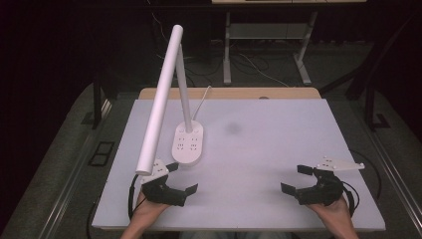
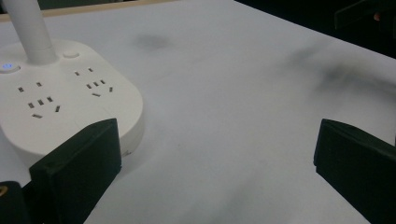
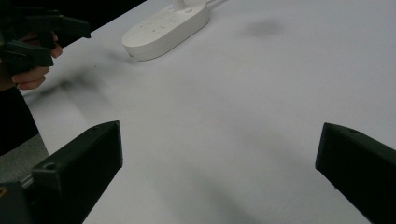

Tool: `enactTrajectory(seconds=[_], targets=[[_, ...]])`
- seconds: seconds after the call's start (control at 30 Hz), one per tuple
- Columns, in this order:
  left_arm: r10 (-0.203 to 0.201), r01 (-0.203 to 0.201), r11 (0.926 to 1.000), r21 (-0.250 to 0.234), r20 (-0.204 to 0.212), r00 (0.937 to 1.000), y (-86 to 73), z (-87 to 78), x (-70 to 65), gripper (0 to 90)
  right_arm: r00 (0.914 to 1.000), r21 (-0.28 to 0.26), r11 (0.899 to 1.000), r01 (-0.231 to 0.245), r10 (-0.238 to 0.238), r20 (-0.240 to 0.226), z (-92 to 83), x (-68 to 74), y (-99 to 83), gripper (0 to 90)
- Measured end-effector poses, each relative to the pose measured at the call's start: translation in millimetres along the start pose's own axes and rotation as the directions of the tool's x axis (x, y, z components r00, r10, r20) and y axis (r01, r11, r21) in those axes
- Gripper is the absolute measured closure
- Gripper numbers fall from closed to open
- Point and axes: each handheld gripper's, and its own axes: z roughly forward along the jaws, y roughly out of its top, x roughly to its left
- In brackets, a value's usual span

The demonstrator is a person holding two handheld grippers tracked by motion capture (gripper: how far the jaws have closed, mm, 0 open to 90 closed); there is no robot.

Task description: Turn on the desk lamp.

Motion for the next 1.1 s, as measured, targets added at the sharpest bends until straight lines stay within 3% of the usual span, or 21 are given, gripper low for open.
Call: enactTrajectory(seconds=[1.1], targets=[[-0.003,0.003,0.9998,0.02,0.006,1.0,-0.2,-0.4,1.4,0.8,0.9998,0.064,0.998,0.017,-0.017,-0.013,0.4,-1.0,14.6,0.3]])
